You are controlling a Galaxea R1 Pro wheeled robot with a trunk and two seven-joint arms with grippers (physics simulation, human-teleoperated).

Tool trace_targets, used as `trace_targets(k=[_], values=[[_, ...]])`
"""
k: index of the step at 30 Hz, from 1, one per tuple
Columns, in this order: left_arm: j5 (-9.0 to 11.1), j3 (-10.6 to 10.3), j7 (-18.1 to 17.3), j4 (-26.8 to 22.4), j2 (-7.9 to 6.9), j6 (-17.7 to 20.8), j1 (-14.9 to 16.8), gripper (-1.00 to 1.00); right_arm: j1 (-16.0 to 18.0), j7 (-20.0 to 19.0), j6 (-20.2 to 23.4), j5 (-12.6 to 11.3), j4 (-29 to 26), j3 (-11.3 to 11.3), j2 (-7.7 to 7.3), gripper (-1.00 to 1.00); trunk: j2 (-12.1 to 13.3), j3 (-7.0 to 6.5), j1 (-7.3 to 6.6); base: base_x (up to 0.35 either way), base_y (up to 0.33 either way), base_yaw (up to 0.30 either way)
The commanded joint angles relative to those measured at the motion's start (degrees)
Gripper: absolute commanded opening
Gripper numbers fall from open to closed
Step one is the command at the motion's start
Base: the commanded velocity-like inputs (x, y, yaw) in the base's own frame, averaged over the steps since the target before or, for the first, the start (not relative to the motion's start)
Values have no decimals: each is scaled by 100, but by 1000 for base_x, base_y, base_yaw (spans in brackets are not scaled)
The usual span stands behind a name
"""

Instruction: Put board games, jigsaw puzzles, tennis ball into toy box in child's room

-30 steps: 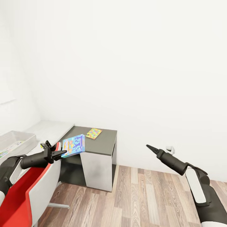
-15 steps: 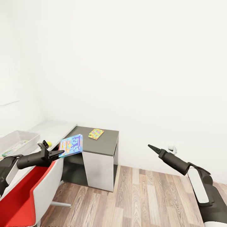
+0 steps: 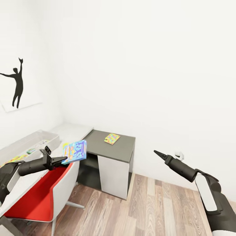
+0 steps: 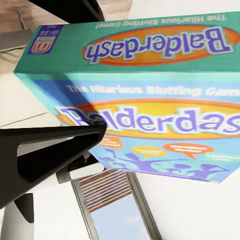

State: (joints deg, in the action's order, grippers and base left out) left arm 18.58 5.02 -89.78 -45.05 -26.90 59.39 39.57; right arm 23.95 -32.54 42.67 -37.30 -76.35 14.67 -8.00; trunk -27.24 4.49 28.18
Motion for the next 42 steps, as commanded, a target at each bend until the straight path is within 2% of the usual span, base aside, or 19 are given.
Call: trace_targets(k=[1,11,22,42], values=[[6,-5,-22,1,0,61,7,-100,4,-8,40,-19,-3,10,0,100,31,-6,-20,0,0,290],[6,-10,-22,2,6,61,7,-100,4,-11,40,-18,-2,10,0,100,432,-186,-239,0,0,291],[-2,5,-22,3,10,41,7,-100,4,-13,38,-17,-3,10,0,100,432,-186,-239,59,-27,291],[-3,17,-22,1,42,37,7,-100,4,-7,29,34,-54,-31,15,100,432,-186,-239,300,-69,291]])
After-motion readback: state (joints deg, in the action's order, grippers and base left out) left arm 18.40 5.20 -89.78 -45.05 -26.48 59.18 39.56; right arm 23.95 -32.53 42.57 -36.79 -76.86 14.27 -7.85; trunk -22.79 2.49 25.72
